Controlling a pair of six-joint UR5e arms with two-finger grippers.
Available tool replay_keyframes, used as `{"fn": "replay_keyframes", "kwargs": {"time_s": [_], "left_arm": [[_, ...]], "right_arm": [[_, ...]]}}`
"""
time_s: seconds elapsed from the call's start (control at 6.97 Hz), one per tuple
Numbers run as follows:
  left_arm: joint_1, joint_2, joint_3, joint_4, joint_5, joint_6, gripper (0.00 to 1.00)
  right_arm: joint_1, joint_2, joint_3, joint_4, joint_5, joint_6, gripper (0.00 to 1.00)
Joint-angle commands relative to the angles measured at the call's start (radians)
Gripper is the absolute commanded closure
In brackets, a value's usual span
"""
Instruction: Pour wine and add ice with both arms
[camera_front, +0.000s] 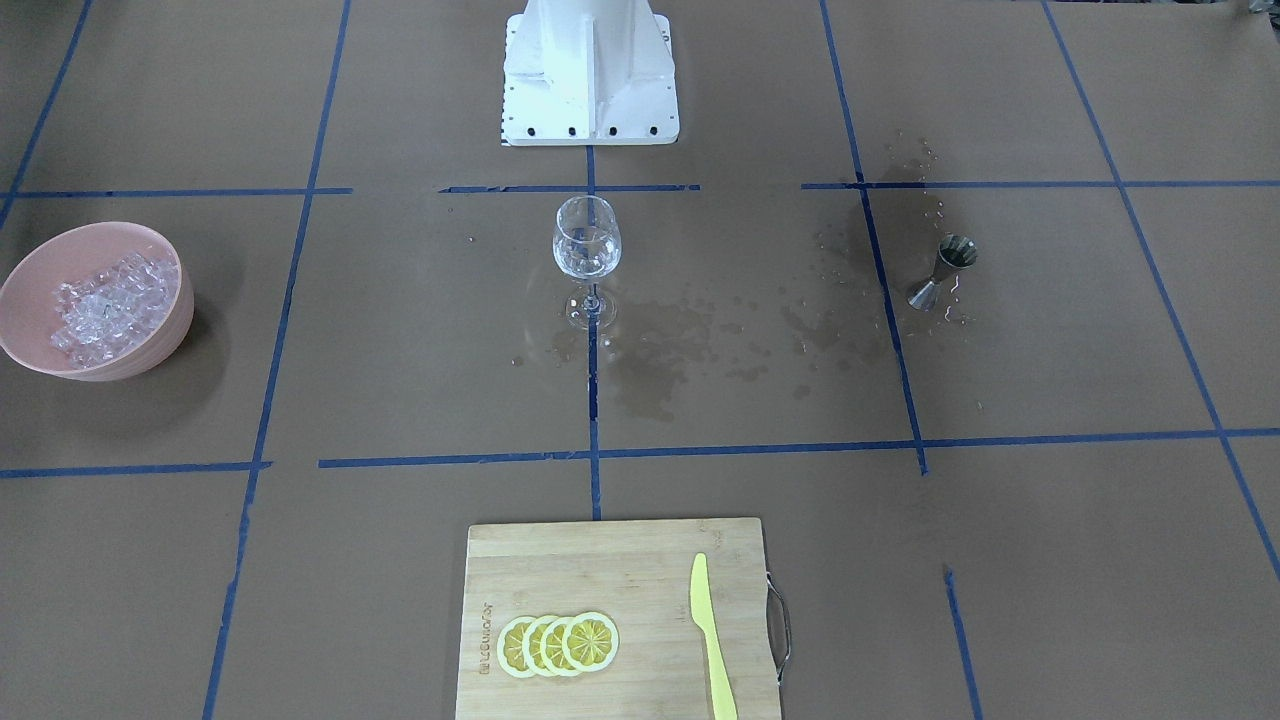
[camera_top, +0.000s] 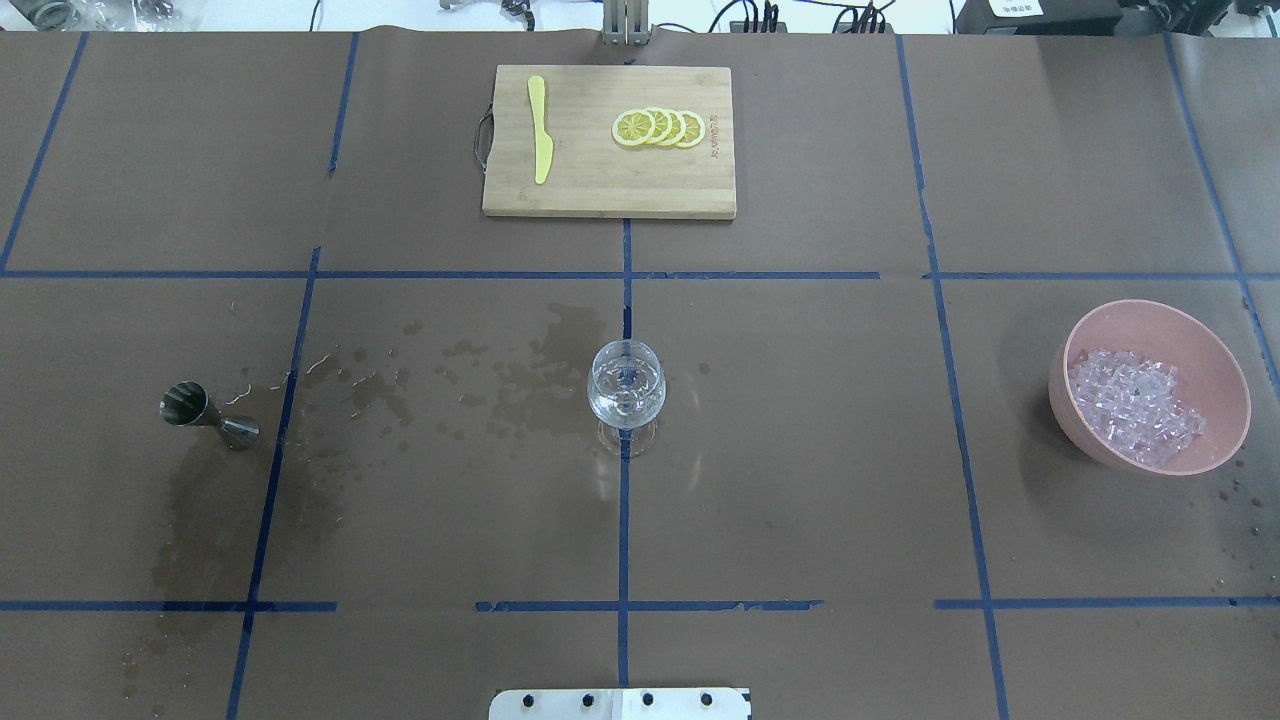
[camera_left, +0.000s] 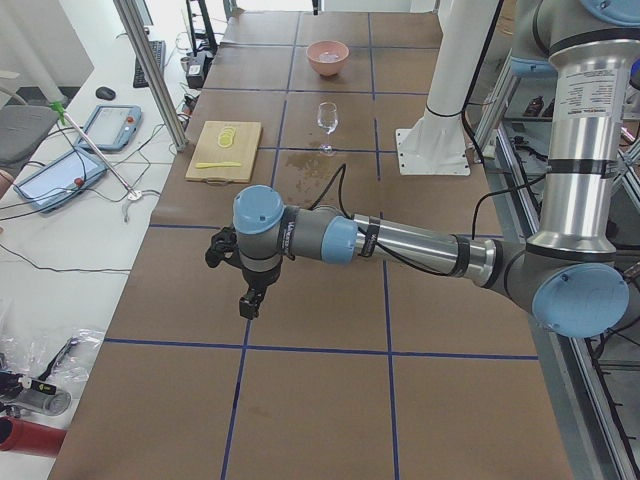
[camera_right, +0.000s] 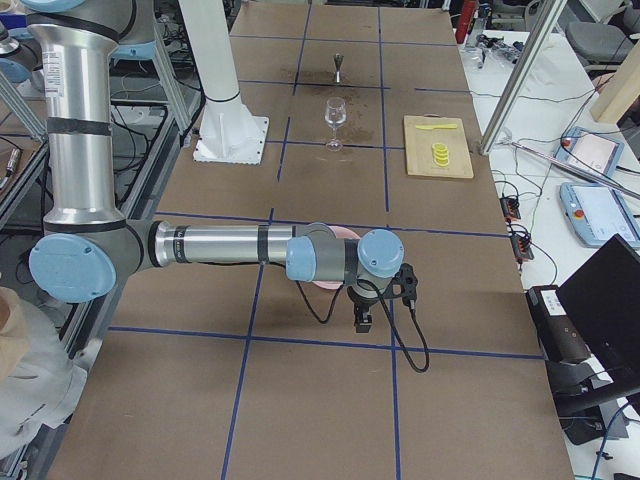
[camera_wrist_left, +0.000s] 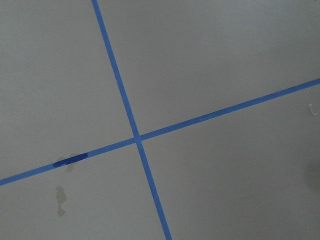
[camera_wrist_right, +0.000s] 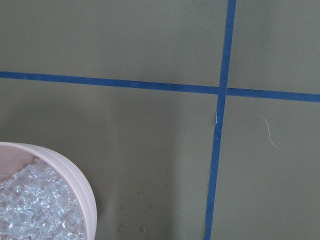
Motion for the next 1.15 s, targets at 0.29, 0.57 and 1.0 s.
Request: {"fn": "replay_keyframes", "kwargs": {"time_s": [0.29,0.57,1.0], "left_arm": [[0.001,-0.003,-0.052,-0.012,0.010,-0.003,0.00],[0.003,-0.012,-0.049,-0.015,0.005,-0.009,0.00],[0.005,0.037,-0.049,-0.170,-0.064,-0.009,0.00]], "right_arm": [[0.001,0.002,0.003,0.000,0.002,0.000,0.00],[0.001,0.003,0.003,0.000,0.002,0.000,0.00],[0.001,0.005,0.003,0.000,0.002,0.002,0.00]]}}
